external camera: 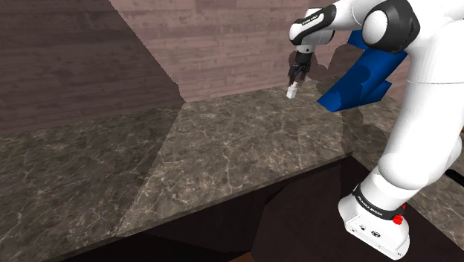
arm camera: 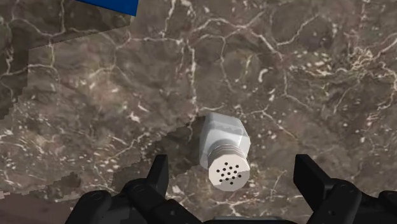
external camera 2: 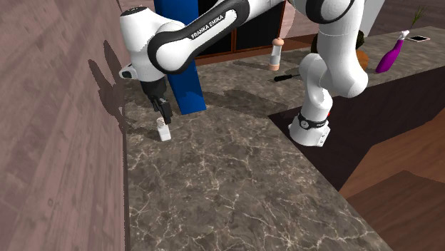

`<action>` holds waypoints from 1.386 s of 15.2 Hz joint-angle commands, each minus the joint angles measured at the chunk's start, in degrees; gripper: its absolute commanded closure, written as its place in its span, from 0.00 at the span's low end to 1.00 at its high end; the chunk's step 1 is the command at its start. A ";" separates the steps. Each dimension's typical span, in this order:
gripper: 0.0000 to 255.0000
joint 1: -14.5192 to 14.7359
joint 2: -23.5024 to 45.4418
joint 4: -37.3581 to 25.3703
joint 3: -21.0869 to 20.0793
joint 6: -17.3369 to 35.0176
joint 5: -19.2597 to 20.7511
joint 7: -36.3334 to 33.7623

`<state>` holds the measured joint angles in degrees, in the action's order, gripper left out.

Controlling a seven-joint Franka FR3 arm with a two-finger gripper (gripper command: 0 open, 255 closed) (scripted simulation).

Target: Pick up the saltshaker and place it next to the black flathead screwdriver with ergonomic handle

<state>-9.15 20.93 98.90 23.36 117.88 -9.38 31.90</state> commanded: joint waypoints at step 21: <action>1.00 -0.12 1.00 0.71 -0.23 1.66 -0.49 0.26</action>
<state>-9.28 22.05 99.84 23.10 119.91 -9.95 32.20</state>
